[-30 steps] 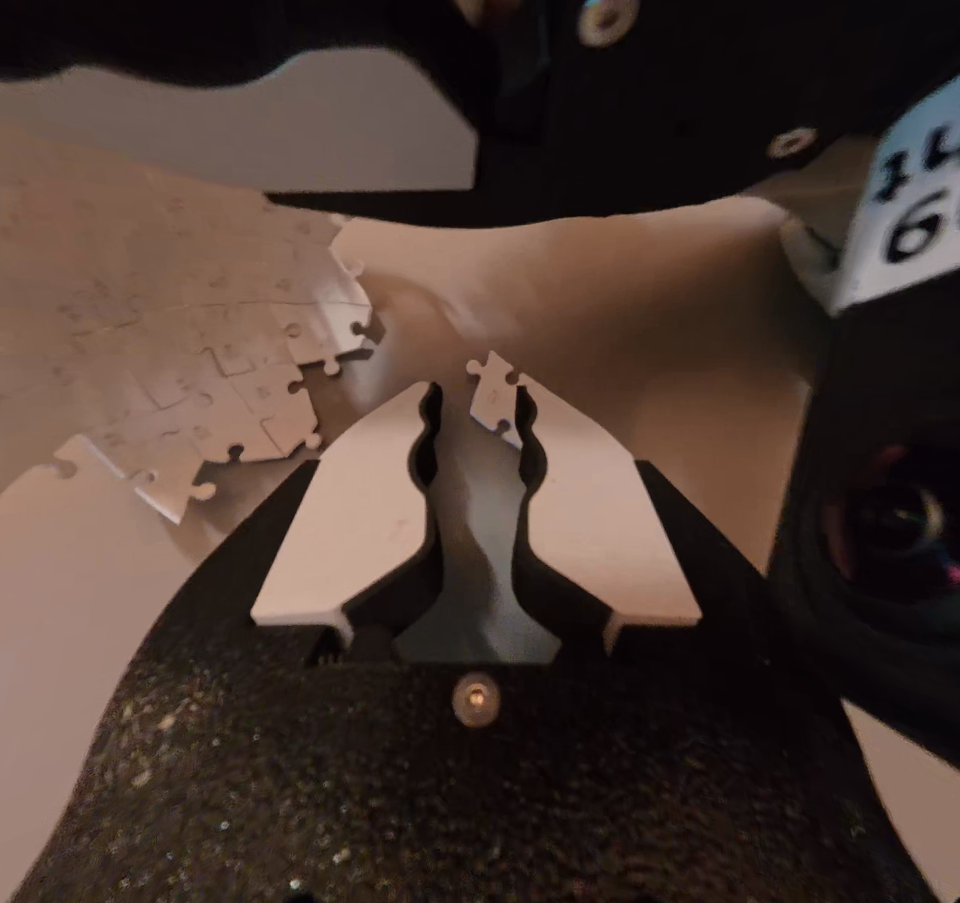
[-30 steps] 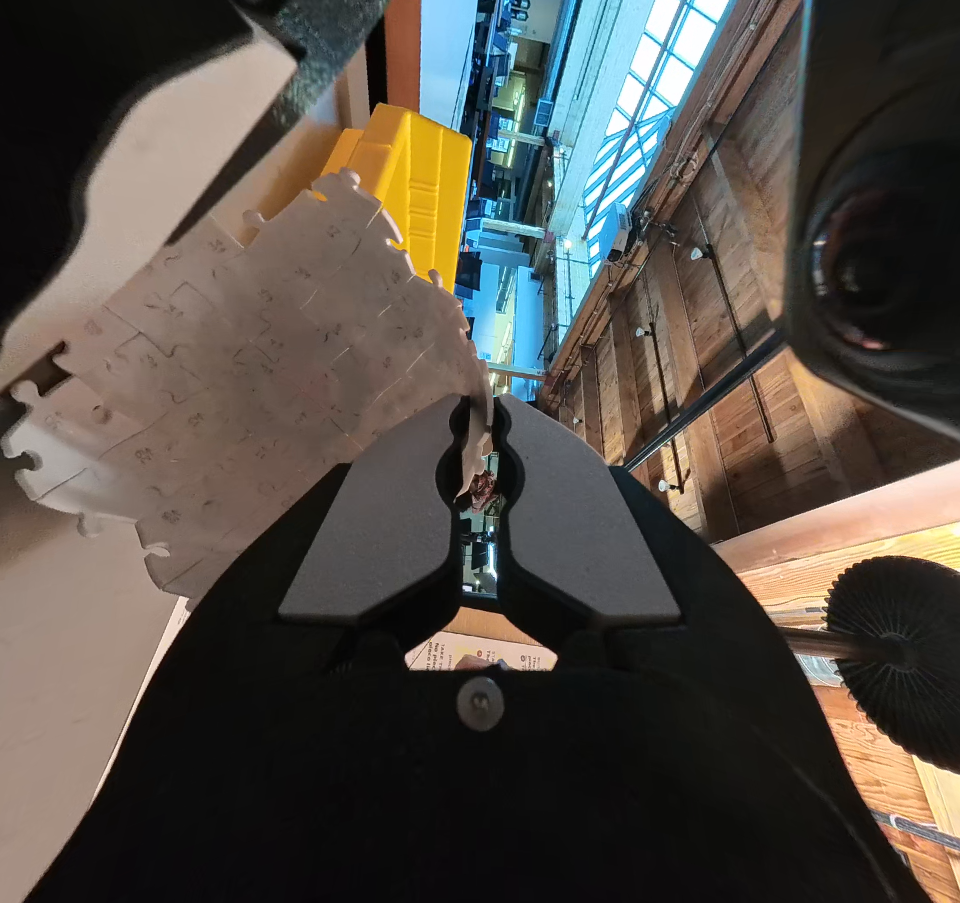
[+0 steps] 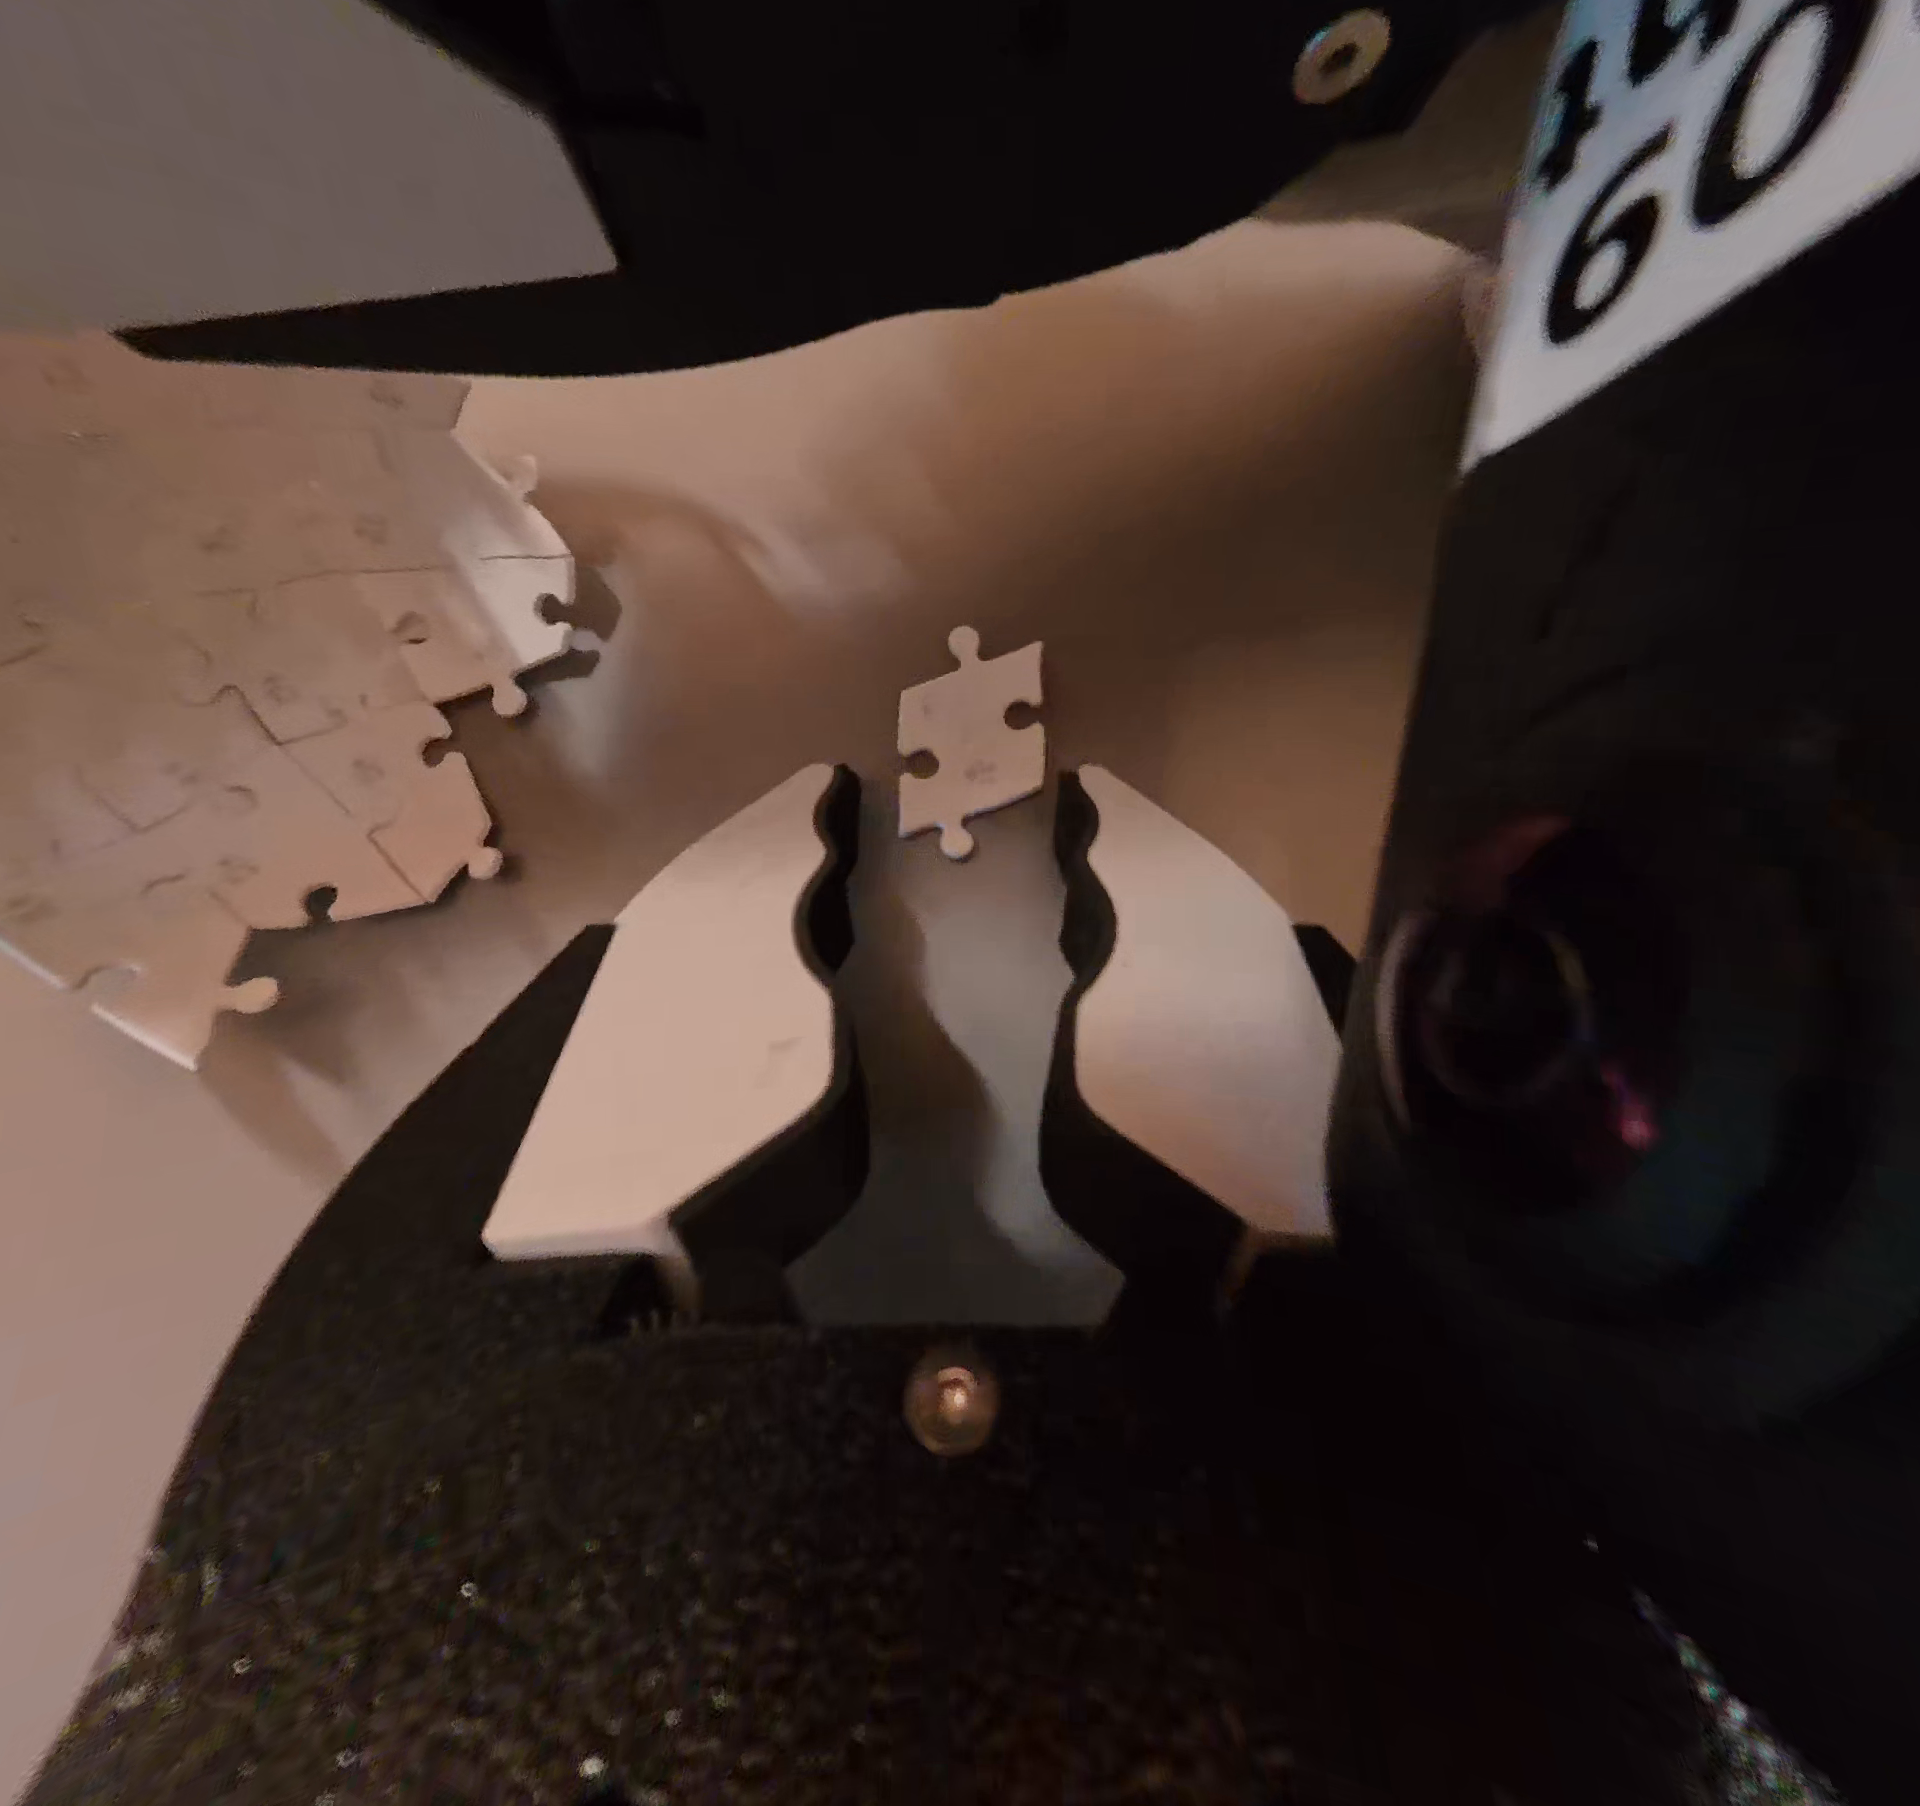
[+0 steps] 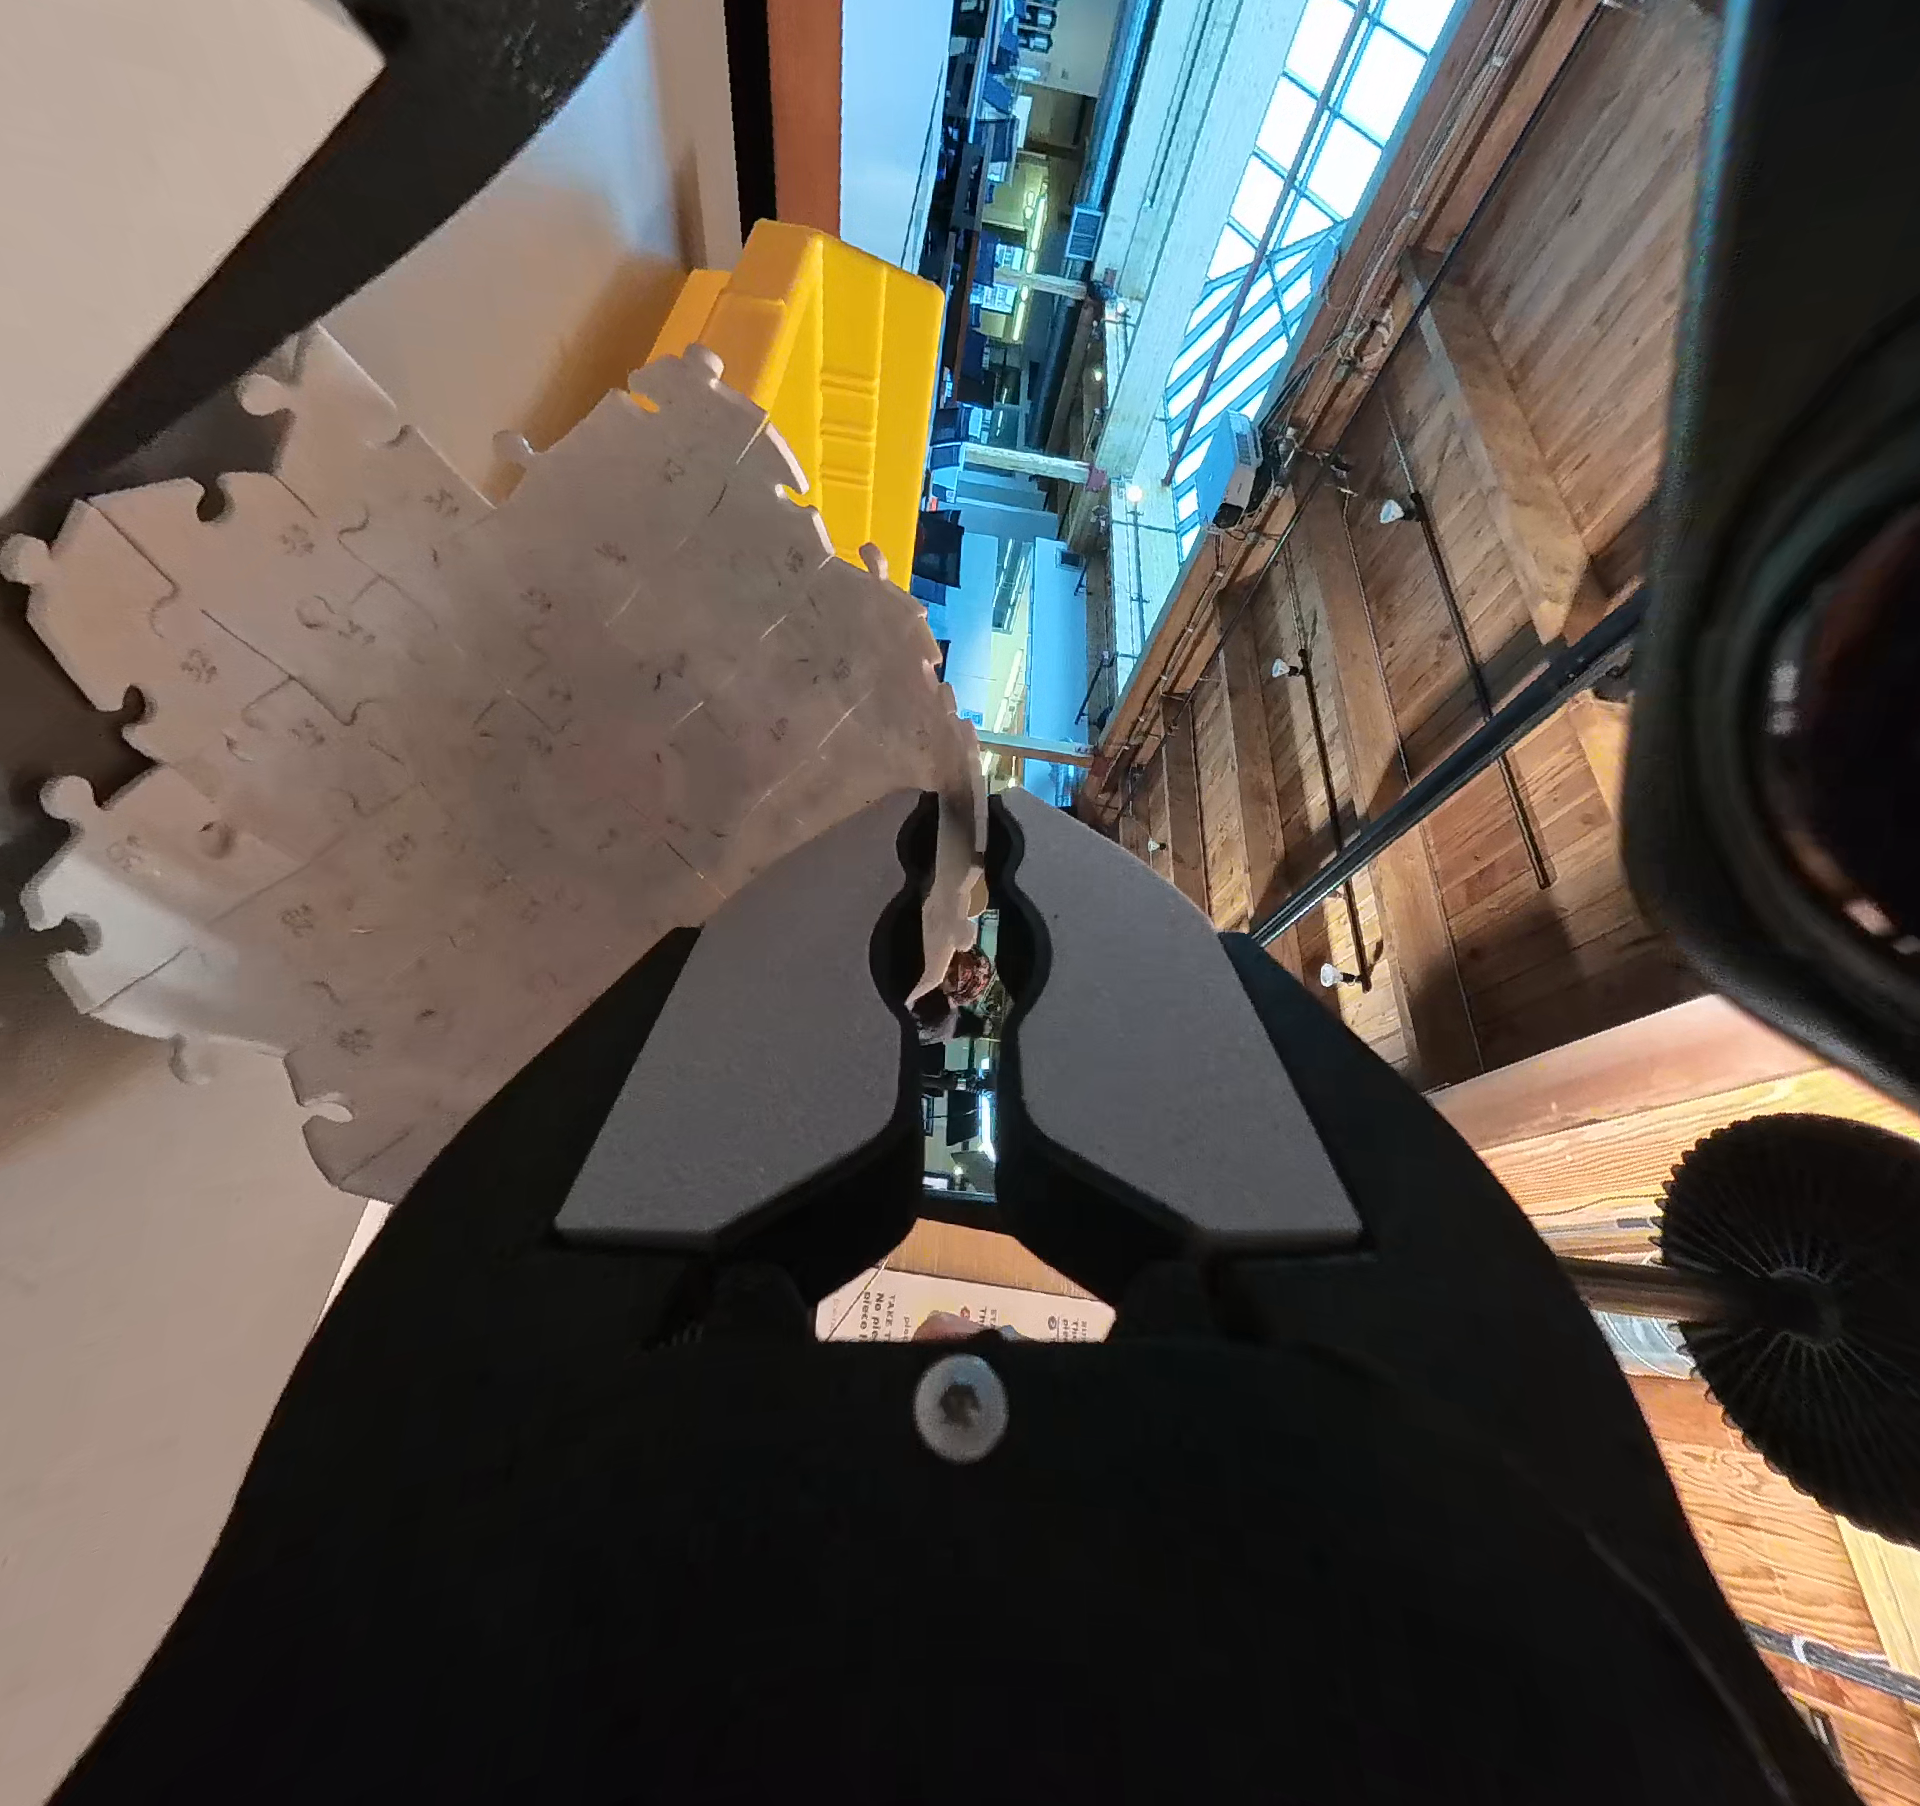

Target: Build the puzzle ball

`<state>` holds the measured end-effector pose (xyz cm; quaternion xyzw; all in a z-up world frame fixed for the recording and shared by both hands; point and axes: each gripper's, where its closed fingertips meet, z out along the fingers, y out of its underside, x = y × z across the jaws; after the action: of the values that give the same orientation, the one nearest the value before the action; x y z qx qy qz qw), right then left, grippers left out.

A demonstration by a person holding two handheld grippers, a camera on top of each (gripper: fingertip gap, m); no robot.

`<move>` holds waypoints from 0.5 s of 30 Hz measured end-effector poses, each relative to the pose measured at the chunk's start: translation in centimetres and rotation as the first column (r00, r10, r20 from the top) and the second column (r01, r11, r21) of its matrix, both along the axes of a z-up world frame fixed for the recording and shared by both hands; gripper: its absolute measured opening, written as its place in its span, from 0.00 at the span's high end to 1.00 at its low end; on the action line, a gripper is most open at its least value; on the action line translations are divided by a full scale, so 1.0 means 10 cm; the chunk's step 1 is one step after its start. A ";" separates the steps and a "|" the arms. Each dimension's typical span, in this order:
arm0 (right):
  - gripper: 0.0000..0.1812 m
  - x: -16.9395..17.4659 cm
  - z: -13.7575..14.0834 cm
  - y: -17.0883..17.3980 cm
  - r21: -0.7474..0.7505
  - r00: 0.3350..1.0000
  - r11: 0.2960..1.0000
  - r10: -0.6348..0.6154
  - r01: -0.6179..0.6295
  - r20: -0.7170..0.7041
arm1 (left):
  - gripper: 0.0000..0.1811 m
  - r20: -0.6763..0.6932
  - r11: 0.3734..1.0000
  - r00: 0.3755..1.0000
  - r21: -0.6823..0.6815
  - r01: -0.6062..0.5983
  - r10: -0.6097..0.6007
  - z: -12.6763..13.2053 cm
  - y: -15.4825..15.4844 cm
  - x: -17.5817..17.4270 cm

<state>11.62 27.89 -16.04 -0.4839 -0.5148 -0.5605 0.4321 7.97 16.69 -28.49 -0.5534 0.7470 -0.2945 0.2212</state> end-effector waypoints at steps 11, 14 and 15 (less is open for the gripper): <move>0.95 0.00 0.00 0.00 -0.001 1.000 1.000 0.002 -0.002 -0.004 | 0.95 0.002 0.995 0.995 -0.024 -0.098 0.098 0.00 0.11 0.03; 0.95 0.00 0.00 0.00 0.000 1.000 1.000 0.001 -0.001 -0.004 | 0.95 0.008 0.989 0.989 -0.017 -0.146 0.146 0.01 0.19 0.04; 0.95 0.00 0.00 0.00 -0.001 1.000 1.000 -0.001 0.001 -0.004 | 0.95 0.012 0.986 0.986 -0.017 -0.165 0.165 0.02 0.22 0.04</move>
<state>11.64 27.88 -16.00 -0.4856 -0.5139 -0.5594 0.4327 8.35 18.93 -28.32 -0.6129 0.6949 -0.2848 0.2456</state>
